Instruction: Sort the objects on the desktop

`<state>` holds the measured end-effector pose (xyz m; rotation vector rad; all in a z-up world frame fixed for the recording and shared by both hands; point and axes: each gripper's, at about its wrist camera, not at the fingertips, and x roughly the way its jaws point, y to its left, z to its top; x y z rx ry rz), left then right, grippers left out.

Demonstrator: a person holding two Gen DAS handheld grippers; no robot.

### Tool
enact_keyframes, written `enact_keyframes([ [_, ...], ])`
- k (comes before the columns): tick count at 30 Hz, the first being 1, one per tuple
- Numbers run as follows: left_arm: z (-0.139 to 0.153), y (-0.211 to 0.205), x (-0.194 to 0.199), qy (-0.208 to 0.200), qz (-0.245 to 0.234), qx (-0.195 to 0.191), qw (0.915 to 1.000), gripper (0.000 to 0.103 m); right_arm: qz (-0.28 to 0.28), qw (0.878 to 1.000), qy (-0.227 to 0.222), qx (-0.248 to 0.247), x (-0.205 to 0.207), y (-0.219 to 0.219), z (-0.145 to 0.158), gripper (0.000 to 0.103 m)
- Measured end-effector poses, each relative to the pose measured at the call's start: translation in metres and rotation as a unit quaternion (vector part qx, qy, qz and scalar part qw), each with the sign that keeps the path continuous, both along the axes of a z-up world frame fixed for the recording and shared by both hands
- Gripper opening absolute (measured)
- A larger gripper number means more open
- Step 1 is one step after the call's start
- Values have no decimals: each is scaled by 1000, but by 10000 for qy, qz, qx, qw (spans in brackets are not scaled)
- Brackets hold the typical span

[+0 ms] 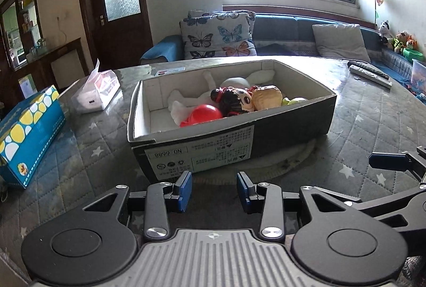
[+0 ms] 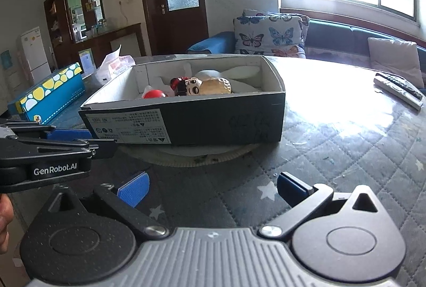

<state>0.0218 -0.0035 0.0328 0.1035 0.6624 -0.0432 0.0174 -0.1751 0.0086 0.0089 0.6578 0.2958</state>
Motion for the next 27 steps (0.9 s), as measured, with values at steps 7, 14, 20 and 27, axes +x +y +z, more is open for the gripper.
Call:
enact_keyframes([
  [7, -4, -2, 0, 63, 86, -37, 9999, 39, -14, 10000, 40, 13, 0, 0, -1, 103],
  [14, -1, -1, 5, 66, 154, -38, 9999, 39, -5, 9999, 96, 50, 5, 0, -2, 103],
  [20, 0, -1, 9, 66, 187, -13, 9998, 39, 36, 9999, 153, 64, 11, 1, -2, 103],
  [27, 1, -2, 16, 56, 177, 23, 9998, 39, 78, 9997, 232, 65, 21, 4, -3, 103],
])
